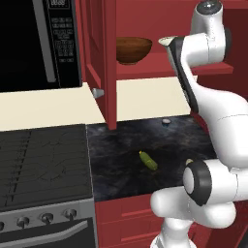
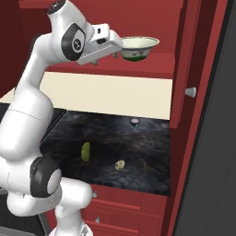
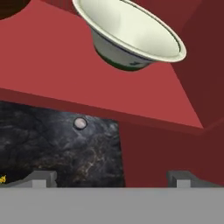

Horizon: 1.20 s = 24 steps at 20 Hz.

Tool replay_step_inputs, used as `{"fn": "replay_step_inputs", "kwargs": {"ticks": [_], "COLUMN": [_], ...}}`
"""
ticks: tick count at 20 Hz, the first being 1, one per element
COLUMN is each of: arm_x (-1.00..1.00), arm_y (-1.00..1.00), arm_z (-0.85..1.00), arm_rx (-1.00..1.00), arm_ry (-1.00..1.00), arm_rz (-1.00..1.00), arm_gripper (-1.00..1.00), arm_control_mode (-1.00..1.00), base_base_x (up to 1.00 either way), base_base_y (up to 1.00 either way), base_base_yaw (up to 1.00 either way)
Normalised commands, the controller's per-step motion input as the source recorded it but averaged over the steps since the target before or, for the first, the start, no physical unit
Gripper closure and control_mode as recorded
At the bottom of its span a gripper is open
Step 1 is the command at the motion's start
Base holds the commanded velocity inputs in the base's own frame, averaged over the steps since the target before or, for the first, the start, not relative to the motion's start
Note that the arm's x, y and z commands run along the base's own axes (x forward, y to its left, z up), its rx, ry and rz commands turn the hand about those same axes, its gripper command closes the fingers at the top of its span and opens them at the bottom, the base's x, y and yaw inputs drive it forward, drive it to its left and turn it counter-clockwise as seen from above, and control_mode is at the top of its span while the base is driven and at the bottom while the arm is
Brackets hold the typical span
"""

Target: Pick both bowls and place them on the counter. Then place the egg in one bowl and place the cucumber in the other bowl.

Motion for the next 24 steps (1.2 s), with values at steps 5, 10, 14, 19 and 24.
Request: {"fn": "replay_step_inputs", "kwargs": {"ticks": [5, 10, 14, 19, 24], "arm_x": [0.05, 0.0, 0.0, 0.08, 0.13], "arm_y": [0.0, 0.0, 0.0, 0.0, 0.03], "arm_z": [0.06, 0.0, 0.0, 0.08, 0.14], "arm_rx": [-0.03, -0.12, -0.2, -0.19, -0.17], "arm_ry": [-0.32, -0.44, -0.24, -0.06, 0.03], "arm_rz": [0.18, 0.18, 0.12, 0.04, -0.02], "arm_gripper": [-1.0, -1.0, -1.0, -1.0, -1.0], "arm_control_mode": [-1.0, -1.0, -1.0, -1.0, -1.0], "base_base_x": [0.0, 0.0, 0.0, 0.0, 0.0], "base_base_y": [0.0, 0.0, 0.0, 0.0, 0.0], "base_base_yaw": [0.0, 0.0, 0.0, 0.0, 0.0]}}
